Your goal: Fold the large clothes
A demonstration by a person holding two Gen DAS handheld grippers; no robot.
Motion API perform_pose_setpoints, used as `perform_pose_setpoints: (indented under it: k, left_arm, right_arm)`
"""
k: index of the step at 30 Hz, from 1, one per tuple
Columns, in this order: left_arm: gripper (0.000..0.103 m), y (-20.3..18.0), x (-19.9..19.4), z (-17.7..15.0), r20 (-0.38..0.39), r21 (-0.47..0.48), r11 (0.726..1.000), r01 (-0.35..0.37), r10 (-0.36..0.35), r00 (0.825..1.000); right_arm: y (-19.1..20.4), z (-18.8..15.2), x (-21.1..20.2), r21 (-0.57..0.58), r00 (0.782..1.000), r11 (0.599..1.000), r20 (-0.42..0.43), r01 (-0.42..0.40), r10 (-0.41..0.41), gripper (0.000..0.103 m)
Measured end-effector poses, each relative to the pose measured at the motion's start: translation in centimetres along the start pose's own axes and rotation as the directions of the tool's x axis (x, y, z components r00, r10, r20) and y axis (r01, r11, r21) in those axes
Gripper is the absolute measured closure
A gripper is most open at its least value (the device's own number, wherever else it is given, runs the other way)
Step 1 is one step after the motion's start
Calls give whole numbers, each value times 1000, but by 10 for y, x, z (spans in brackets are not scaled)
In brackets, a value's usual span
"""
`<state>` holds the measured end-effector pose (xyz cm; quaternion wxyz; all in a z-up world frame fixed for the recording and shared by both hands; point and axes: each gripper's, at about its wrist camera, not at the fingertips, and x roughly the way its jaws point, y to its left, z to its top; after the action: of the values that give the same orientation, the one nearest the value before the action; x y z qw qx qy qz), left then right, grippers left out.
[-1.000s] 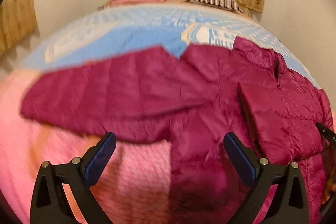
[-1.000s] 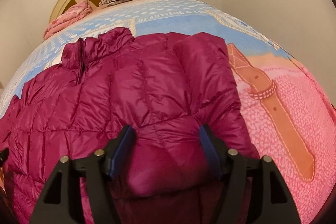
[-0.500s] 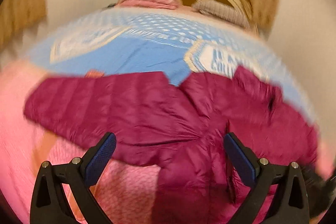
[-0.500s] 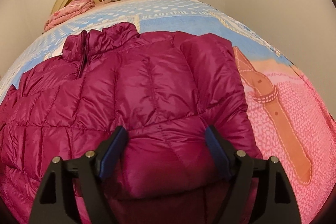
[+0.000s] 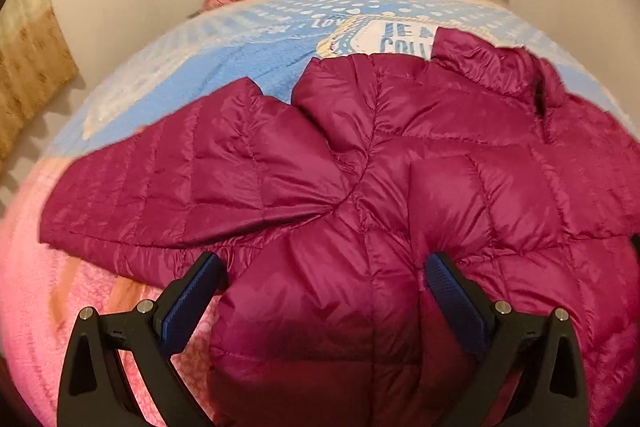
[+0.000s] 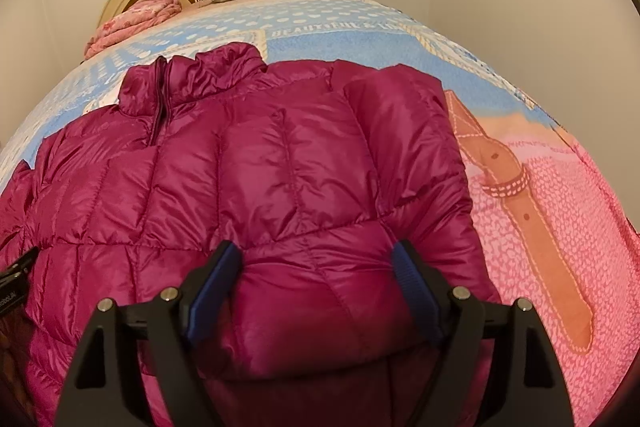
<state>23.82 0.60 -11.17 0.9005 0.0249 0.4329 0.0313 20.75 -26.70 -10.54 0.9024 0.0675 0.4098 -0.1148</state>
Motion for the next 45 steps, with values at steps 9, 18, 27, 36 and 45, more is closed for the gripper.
perform_pose_setpoints:
  k: [9, 18, 27, 36, 45]
  left_arm:
    - [1, 174, -58, 6, 136, -405, 912, -59, 123, 983]
    - [1, 326, -4, -9, -84, -797, 583, -158, 151, 985]
    - [2, 310, 33, 0, -103, -683, 695, -226, 215, 971]
    - [79, 309, 26, -4, -3, -655, 745, -128, 167, 986]
    - [89, 250, -36, 41, 239, -485, 874, -10, 143, 960]
  right_arm:
    - [0, 0, 0, 1, 1000, 1000, 1, -1, 1, 20]
    - [0, 1, 1, -6, 1000, 1000, 0, 9, -9, 20]
    - [2, 0, 1, -13, 1000, 1000, -2, 19, -19, 19]
    - [2, 0, 1, -12, 1000, 1000, -2, 17, -17, 19]
    - [2, 0, 1, -12, 1000, 1000, -2, 17, -17, 19]
